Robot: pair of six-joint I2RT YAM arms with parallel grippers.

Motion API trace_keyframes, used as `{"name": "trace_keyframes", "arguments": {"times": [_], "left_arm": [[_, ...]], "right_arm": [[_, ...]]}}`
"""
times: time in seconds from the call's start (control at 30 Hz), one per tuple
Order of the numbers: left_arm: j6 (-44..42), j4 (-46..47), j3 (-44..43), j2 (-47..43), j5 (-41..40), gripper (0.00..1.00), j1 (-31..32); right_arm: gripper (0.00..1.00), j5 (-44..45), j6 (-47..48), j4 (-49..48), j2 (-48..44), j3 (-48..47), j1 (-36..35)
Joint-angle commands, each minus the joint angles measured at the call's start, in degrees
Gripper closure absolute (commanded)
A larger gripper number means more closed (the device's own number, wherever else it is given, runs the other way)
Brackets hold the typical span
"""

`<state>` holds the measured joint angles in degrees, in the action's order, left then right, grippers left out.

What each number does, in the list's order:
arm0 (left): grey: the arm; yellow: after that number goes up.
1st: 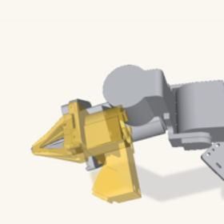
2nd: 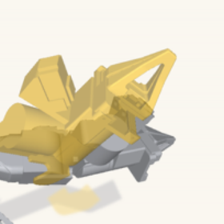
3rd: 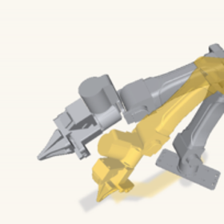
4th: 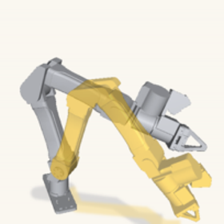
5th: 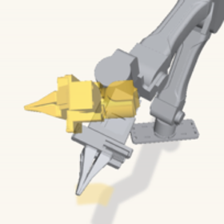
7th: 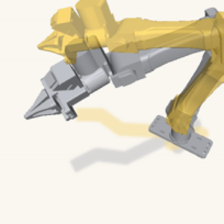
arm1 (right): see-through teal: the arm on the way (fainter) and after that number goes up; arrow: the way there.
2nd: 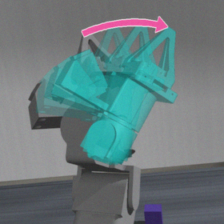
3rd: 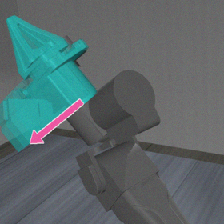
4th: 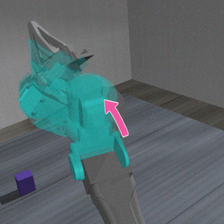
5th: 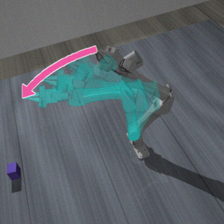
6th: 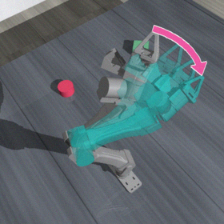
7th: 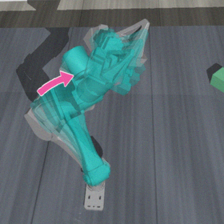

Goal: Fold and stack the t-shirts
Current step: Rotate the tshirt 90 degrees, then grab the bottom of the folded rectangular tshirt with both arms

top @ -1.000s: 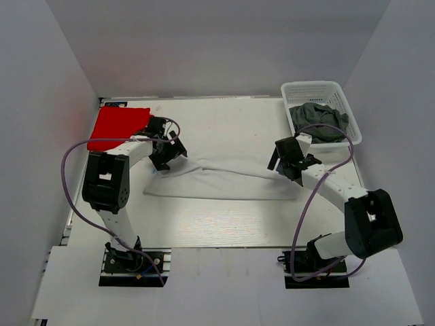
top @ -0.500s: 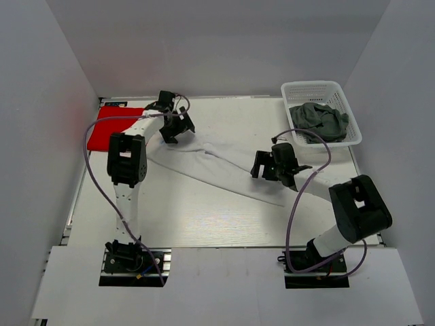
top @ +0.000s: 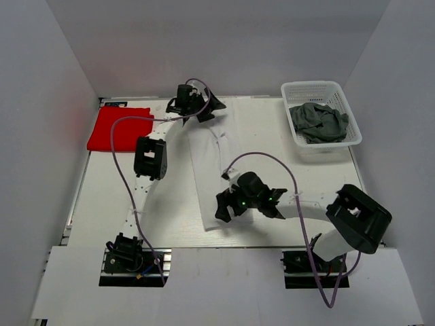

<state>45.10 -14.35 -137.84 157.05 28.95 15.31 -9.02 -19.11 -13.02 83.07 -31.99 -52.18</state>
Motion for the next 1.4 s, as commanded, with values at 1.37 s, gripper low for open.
{"name": "trace_keyframes", "arguments": {"times": [1.37], "left_arm": [[-3.35,-6.90,92.03,-80.93,-14.80,0.00,9.29]], "right_arm": [[0.10,17.90,-22.55,25.76,-20.31,2.71,-2.84]]}}
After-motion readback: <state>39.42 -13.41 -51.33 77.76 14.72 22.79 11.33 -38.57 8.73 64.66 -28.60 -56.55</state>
